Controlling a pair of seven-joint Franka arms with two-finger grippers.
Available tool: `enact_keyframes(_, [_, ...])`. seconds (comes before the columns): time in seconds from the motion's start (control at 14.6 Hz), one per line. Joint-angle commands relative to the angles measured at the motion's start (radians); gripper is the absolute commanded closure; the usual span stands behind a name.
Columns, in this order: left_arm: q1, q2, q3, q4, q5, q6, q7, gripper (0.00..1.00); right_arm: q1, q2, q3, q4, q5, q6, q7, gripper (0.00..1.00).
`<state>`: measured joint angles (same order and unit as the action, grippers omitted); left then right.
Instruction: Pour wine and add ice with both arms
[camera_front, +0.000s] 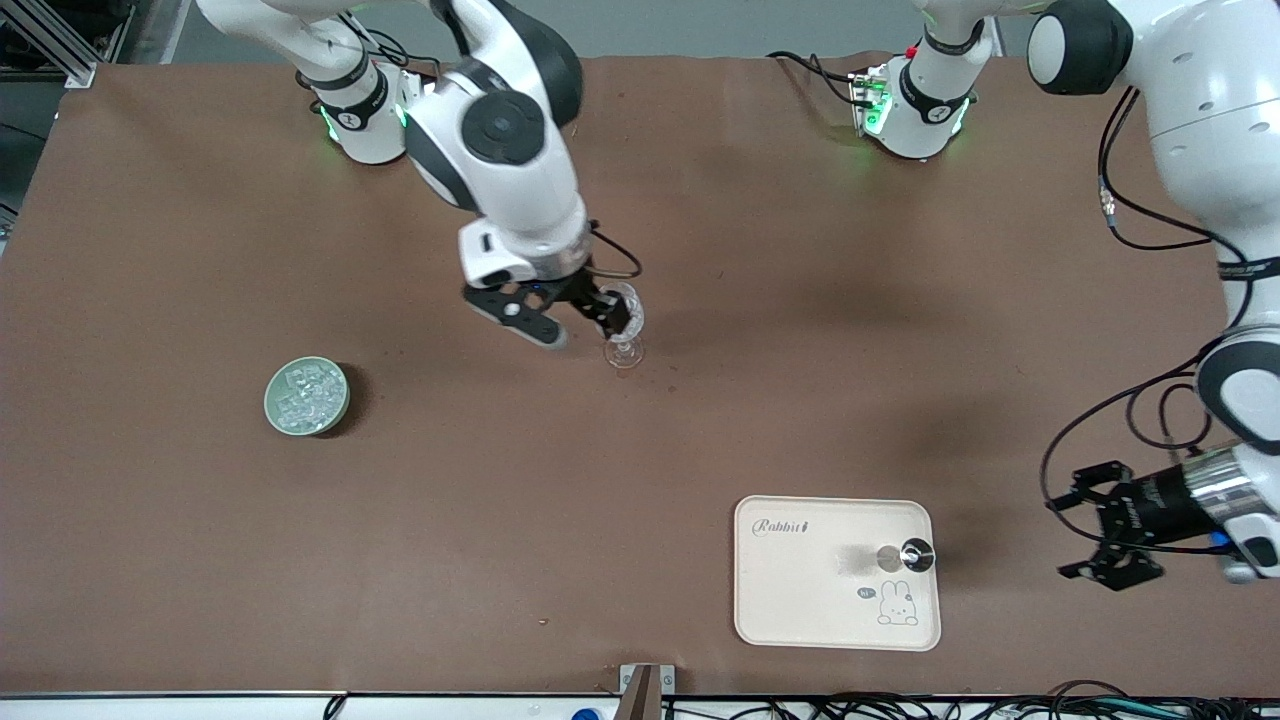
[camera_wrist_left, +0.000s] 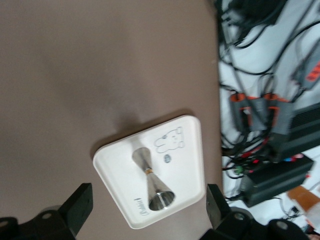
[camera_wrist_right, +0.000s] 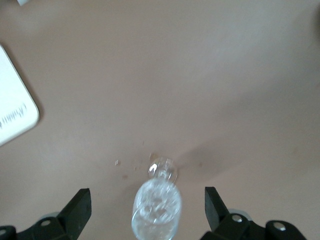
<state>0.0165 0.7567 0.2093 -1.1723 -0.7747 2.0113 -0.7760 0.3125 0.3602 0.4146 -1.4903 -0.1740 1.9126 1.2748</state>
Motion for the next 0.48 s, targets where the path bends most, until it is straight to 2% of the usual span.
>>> enact_keyframes(0.0, [0.002, -0.141, 0.007, -0.049, 0.072, -0.016, 0.023, 0.00, -0.129, -0.145, 0.021, -0.038, -0.048, -0.102, -0.144, 0.00])
enact_keyframes(0.07, [0.000, -0.183, -0.007, -0.055, 0.162, -0.026, 0.046, 0.00, -0.176, -0.176, 0.020, -0.038, -0.053, -0.130, -0.216, 0.00])
enact_keyframes(0.21, [0.005, -0.252, -0.086, -0.058, 0.363, -0.104, 0.169, 0.00, -0.251, -0.234, -0.003, -0.041, -0.052, -0.170, -0.363, 0.00])
enact_keyframes(0.27, [0.005, -0.282, -0.108, -0.069, 0.444, -0.133, 0.249, 0.00, -0.257, -0.253, -0.046, -0.041, -0.050, -0.181, -0.427, 0.00])
enact_keyframes(0.34, [0.003, -0.328, -0.131, -0.098, 0.507, -0.155, 0.332, 0.00, -0.256, -0.277, -0.115, -0.044, -0.041, -0.190, -0.513, 0.00])
enact_keyframes(0.41, [0.003, -0.373, -0.146, -0.133, 0.540, -0.158, 0.396, 0.01, -0.256, -0.297, -0.160, -0.045, -0.030, -0.205, -0.596, 0.00])
